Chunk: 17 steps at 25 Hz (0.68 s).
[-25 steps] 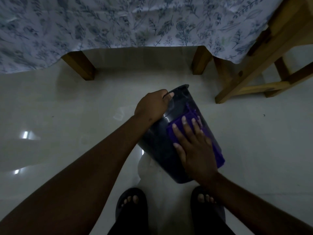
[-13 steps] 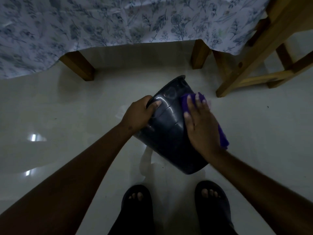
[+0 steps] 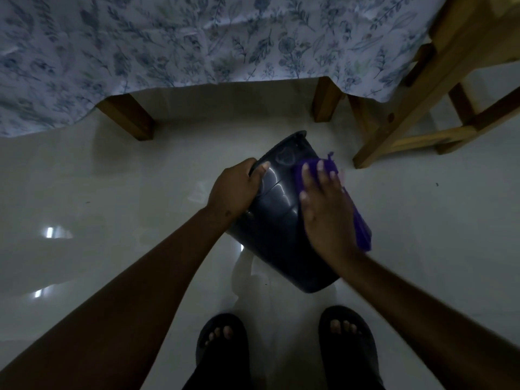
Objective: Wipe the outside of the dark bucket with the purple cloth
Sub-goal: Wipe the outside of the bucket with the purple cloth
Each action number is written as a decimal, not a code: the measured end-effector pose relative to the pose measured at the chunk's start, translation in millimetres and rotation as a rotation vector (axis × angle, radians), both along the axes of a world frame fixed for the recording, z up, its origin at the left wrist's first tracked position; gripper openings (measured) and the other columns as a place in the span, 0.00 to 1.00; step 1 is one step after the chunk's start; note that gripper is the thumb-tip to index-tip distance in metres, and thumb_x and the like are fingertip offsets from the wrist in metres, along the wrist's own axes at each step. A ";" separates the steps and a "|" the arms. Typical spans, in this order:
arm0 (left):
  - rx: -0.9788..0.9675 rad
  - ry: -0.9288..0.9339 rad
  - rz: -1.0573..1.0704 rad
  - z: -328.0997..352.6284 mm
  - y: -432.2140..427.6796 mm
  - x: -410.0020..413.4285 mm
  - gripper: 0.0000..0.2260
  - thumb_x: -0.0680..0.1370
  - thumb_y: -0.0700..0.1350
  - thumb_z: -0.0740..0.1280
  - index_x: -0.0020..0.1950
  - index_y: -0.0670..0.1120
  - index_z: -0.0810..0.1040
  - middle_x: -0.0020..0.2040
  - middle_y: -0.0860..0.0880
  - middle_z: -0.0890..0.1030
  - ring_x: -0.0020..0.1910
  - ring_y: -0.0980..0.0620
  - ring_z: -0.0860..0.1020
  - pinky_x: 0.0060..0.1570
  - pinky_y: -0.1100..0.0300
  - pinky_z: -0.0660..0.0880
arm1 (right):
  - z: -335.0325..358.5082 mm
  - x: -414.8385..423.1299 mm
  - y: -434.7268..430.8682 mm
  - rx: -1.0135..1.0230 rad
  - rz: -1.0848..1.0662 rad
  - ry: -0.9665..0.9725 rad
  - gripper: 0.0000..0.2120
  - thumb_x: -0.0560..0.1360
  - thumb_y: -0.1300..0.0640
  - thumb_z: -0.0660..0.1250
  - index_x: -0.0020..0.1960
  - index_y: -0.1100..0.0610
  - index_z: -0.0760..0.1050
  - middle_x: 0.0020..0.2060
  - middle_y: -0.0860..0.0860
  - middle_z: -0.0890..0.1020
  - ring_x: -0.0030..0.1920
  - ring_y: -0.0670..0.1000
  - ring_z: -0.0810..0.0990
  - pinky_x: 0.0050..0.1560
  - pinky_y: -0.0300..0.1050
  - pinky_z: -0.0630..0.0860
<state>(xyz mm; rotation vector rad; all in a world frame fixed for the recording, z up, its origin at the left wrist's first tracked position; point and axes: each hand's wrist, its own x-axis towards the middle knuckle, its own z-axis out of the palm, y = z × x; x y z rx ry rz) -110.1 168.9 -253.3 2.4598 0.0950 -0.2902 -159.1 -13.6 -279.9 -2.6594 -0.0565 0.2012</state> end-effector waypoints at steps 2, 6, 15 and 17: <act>-0.014 0.006 -0.010 -2.2 0.1 2.1 0.18 0.82 0.57 0.54 0.45 0.46 0.74 0.35 0.54 0.76 0.34 0.58 0.74 0.34 0.64 0.67 | 2.0 -39.3 12.3 -0.140 0.191 -0.081 0.26 0.81 0.47 0.48 0.77 0.47 0.50 0.78 0.52 0.52 0.78 0.58 0.48 0.71 0.58 0.52; -0.147 -0.017 0.051 -2.5 -3.6 -8.9 0.18 0.83 0.55 0.54 0.52 0.44 0.77 0.41 0.50 0.79 0.38 0.57 0.76 0.41 0.63 0.73 | -3.0 6.6 -1.5 -0.120 0.103 -0.085 0.25 0.81 0.45 0.48 0.77 0.47 0.50 0.78 0.51 0.55 0.77 0.56 0.52 0.70 0.60 0.55; -0.047 0.085 0.050 4.0 -30.3 29.4 0.16 0.82 0.56 0.53 0.47 0.48 0.74 0.39 0.50 0.77 0.40 0.50 0.76 0.39 0.57 0.68 | 3.2 -42.6 13.7 -0.089 0.195 -0.099 0.26 0.80 0.46 0.48 0.77 0.47 0.51 0.78 0.50 0.52 0.78 0.55 0.46 0.73 0.58 0.47; -0.049 0.044 0.047 6.6 -35.7 34.9 0.17 0.83 0.55 0.54 0.48 0.46 0.75 0.41 0.49 0.77 0.40 0.50 0.75 0.39 0.58 0.66 | 3.8 -8.3 -0.5 -0.039 0.114 -0.108 0.26 0.81 0.45 0.48 0.77 0.47 0.50 0.78 0.50 0.52 0.78 0.54 0.48 0.73 0.58 0.50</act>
